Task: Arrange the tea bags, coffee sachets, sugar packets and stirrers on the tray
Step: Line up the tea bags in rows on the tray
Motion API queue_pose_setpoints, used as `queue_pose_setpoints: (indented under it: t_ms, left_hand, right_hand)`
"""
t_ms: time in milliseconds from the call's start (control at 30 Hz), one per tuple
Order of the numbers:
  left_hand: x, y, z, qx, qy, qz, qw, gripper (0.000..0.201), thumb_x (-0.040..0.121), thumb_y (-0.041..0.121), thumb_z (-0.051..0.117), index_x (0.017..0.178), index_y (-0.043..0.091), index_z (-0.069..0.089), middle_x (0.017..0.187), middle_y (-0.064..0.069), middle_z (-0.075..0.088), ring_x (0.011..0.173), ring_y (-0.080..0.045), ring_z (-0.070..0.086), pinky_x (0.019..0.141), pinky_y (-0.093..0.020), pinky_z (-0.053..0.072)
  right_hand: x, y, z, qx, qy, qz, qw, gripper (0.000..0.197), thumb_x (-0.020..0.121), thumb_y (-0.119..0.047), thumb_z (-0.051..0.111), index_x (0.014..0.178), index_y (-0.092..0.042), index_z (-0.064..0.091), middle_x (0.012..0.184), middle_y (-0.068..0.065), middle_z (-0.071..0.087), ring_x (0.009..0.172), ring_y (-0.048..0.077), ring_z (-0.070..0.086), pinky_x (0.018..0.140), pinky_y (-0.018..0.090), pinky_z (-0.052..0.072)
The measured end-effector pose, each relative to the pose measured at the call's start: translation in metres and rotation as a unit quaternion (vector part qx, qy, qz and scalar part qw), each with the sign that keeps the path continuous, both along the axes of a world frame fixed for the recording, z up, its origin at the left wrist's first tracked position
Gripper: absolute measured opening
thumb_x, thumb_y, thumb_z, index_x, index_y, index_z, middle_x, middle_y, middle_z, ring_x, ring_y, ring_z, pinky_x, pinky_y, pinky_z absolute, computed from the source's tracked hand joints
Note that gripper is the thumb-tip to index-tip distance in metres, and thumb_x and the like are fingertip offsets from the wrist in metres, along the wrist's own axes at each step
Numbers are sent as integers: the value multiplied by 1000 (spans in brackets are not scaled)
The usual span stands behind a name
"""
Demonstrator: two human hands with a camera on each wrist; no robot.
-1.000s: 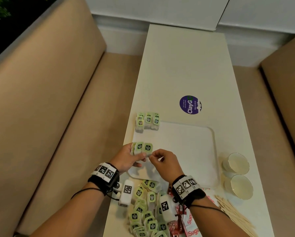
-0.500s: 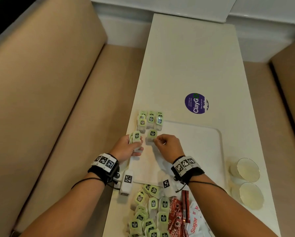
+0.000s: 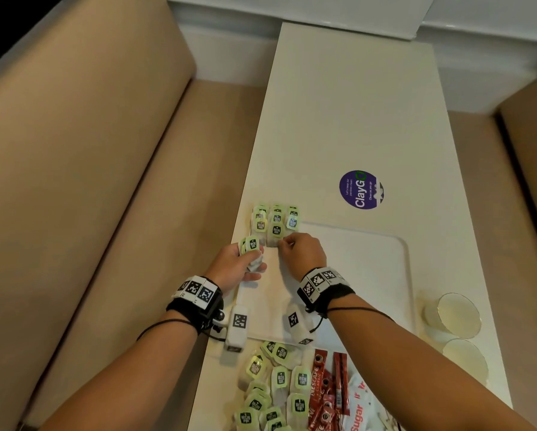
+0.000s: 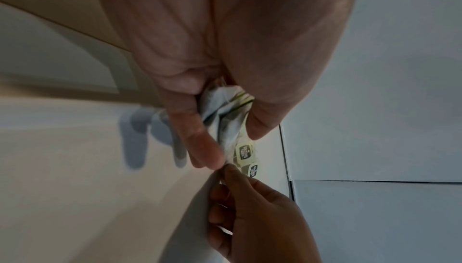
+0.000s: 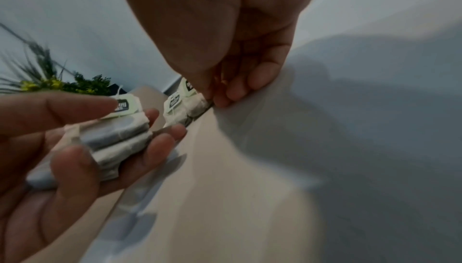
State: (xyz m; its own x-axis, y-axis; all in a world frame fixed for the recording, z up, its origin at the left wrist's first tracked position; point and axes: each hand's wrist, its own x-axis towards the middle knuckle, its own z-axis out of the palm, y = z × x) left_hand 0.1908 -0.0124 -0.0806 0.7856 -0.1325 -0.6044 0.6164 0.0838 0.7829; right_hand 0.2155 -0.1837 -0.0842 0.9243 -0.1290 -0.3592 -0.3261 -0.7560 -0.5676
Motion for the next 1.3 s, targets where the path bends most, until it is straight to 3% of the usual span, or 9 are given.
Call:
queue_pose_setpoints:
  t_ms: [433, 667, 767, 933, 1067, 1133, 1300]
  left_hand:
    - [6, -1, -5, 0, 3, -13, 1000, 18, 98, 9, 57, 114, 8, 66, 92, -12, 73, 93, -25, 73, 69, -34, 58]
    - [2, 4, -1, -20, -7, -39, 999, 18, 101, 4, 52, 113, 11, 64, 96, -11, 74, 95, -25, 73, 74, -35, 60]
    - [1, 5, 3, -41, -21, -42, 998, 19, 101, 5, 55, 115, 14, 64, 99, -9, 74, 88, -24, 72, 70, -29, 60]
    - [2, 7, 7, -6, -44, -53, 998, 20, 94, 15, 68, 113, 22, 68, 102, 0, 76, 83, -14, 69, 63, -26, 55]
    - [4, 9, 4, 26, -53, -55, 997, 23, 92, 15, 71, 114, 21, 68, 109, -6, 76, 85, -17, 67, 63, -29, 51]
    - [5, 9, 5, 50, -64, -65, 995, 20, 92, 14, 71, 111, 20, 68, 103, -3, 77, 82, -14, 66, 58, -26, 49]
    - [11, 8, 10, 102, -82, -135, 982, 15, 92, 17, 72, 106, 21, 68, 85, 7, 74, 69, -8, 60, 52, -23, 45]
  right_hand:
    - [2, 4, 0, -26, -1, -17, 1000, 29, 97, -43, 58, 92, -22, 77, 86, 3, 74, 83, 26, 69, 68, 29, 50]
    - [-4, -1, -3, 56, -22, -11, 998, 31, 95, -45, 60, 79, -19, 67, 71, -1, 67, 71, 22, 63, 65, 32, 50]
    - [-16, -2, -2, 147, -30, 22, 988, 34, 101, -42, 58, 85, -16, 72, 72, -2, 70, 70, 16, 65, 70, 33, 53]
    - [-30, -2, 3, 218, -18, 71, 973, 23, 102, -38, 57, 92, -25, 74, 74, -13, 68, 67, -3, 60, 67, 16, 46]
    - [-33, -3, -4, 231, -28, 48, 971, 14, 97, -36, 66, 92, -24, 72, 79, -8, 70, 69, 6, 60, 71, 25, 51]
    - [-33, -5, -7, 221, -32, 41, 974, 14, 95, -37, 68, 94, -24, 70, 82, -6, 69, 71, 8, 60, 73, 29, 52]
    - [-28, -16, -6, 190, -28, 42, 980, 18, 93, -35, 69, 86, -18, 69, 80, -2, 69, 67, 8, 57, 71, 27, 49]
